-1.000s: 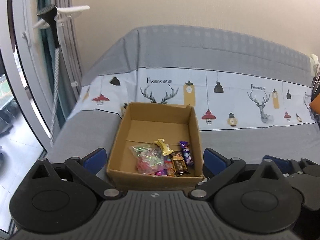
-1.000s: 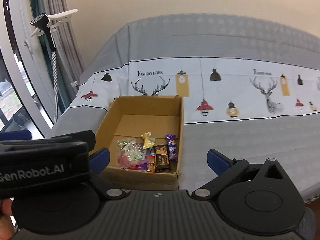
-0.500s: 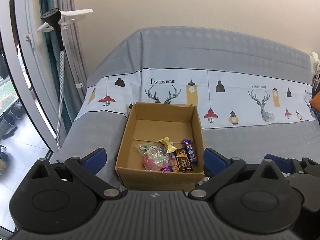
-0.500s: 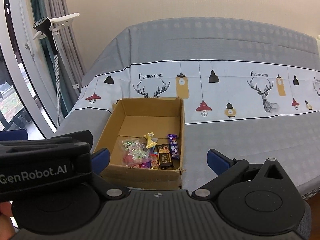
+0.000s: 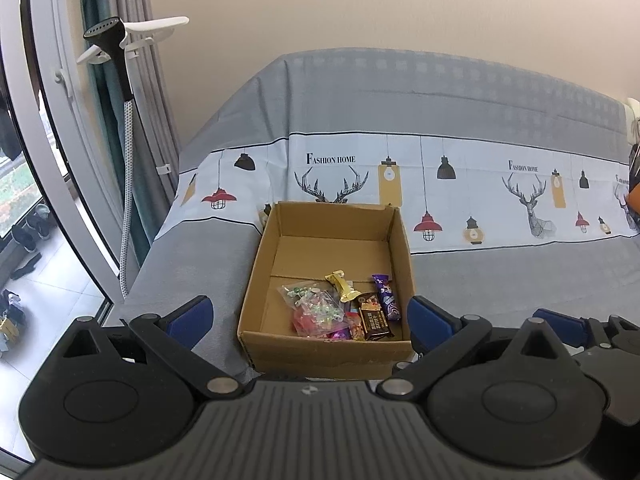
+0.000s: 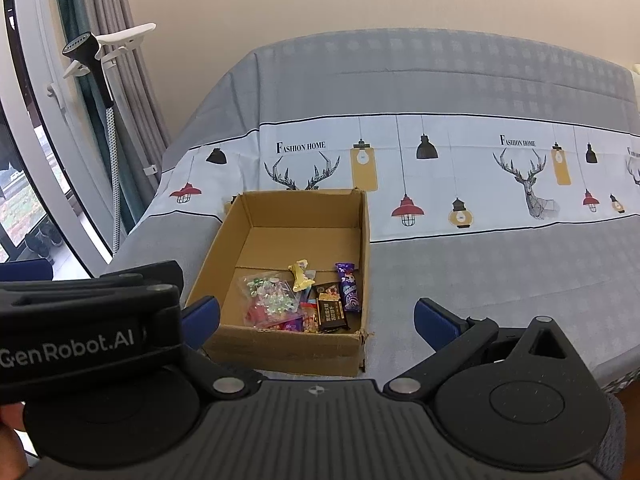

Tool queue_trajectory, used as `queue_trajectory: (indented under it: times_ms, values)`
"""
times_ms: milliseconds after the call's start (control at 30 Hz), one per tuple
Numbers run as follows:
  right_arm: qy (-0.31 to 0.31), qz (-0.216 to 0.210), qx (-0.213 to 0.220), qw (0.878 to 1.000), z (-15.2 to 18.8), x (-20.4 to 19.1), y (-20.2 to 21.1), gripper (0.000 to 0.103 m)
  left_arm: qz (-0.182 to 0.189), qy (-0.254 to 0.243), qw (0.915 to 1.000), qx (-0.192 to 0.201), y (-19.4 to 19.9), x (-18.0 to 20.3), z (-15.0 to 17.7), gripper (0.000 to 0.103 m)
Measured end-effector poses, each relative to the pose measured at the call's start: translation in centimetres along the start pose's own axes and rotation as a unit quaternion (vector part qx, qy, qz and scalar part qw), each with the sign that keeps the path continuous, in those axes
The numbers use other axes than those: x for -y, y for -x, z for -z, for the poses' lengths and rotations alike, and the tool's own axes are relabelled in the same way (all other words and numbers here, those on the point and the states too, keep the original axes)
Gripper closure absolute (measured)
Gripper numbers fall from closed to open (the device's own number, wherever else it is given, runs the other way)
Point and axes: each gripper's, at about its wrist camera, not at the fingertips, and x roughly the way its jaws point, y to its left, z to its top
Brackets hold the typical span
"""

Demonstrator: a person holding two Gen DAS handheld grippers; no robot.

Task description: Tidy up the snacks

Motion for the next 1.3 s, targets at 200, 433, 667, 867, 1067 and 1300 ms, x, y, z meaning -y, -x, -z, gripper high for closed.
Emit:
queue_trajectory:
  times_ms: [200, 433, 667, 867, 1067, 1300]
  values:
    - [-0.002, -0.004, -0.001, 1.000, 0.18, 0.10, -0.01, 0.001, -0.003, -0.005, 1.0000, 0.000, 0.03, -0.10, 0.03, 0.000]
    - [-0.002, -0.006, 0.004, 1.000, 0.17, 0.55, 0.26, 0.001, -0.003, -0.006, 1.0000, 0.004, 0.25, -0.05, 0.15, 0.000]
    - [-0.002, -0.006, 0.003, 1.000, 0.26, 0.58, 0.35, 0.001, -0.003, -0.008, 1.0000, 0.001, 0.27, 0.14, 0.21, 0.000]
    - [-0.003, -0.006, 0.000, 1.000, 0.19, 0.66, 0.24, 0.001, -0.004, -0.009, 1.0000, -0.001, 0.32, 0.29, 0.23, 0.000]
    - [-0.004, -0.006, -0.001, 1.000, 0.16, 0.63, 0.19, 0.001, -0.005, -0.008, 1.0000, -0.003, 0.33, 0.33, 0.21, 0.000]
    - [-0.004, -0.009, 0.000, 1.000, 0.26, 0.72, 0.25, 0.001, -0.006, -0.009, 0.9999, -0.001, 0.38, 0.28, 0.06, 0.000]
